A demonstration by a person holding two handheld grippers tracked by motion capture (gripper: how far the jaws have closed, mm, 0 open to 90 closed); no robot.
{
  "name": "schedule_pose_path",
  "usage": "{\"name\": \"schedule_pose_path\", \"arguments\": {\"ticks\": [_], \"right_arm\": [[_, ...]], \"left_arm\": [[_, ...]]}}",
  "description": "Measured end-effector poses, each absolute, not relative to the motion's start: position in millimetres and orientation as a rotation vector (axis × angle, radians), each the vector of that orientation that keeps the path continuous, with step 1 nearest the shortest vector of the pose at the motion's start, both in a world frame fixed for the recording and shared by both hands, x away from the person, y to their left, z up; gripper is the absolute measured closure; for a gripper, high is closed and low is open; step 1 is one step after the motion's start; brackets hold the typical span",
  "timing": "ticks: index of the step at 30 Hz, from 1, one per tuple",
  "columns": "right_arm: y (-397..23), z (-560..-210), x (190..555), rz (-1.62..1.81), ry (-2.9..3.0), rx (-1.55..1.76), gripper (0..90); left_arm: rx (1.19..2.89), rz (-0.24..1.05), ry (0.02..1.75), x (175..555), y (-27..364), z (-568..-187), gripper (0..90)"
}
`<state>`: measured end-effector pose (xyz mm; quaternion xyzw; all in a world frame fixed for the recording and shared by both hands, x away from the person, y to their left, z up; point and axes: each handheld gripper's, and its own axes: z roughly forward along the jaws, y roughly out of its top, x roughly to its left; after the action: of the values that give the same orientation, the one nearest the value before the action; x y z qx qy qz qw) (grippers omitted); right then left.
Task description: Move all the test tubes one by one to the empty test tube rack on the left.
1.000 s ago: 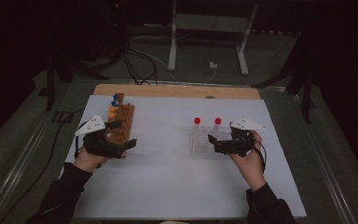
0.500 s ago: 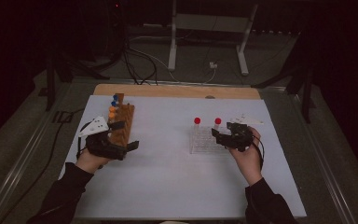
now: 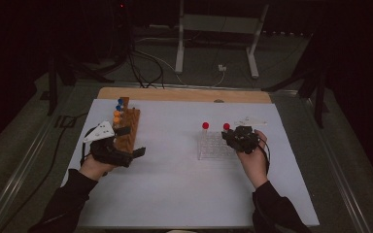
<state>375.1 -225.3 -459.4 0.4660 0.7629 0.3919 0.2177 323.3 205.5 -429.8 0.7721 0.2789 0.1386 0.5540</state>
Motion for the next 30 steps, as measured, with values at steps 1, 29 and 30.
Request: {"name": "schedule_pose_path", "arguments": {"ticks": [1, 29, 30], "right_arm": [[-226.2, -459.6, 375.9, 1.089, 2.111, 1.295, 73.8], [-180.9, -400.5, 314.6, 1.306, 2.252, 0.931, 74.9], [-176.1, -402.5, 312.9, 1.312, 2.269, 0.920, 75.0]], "left_arm": [[1.826, 0.329, 0.660, 323.4, 205.4, -429.9, 1.8], [1.865, 0.262, 0.533, 307.8, 174.2, -415.9, 2.3], [1.866, 0.254, 0.522, 306.4, 171.3, -415.1, 2.3]]}}
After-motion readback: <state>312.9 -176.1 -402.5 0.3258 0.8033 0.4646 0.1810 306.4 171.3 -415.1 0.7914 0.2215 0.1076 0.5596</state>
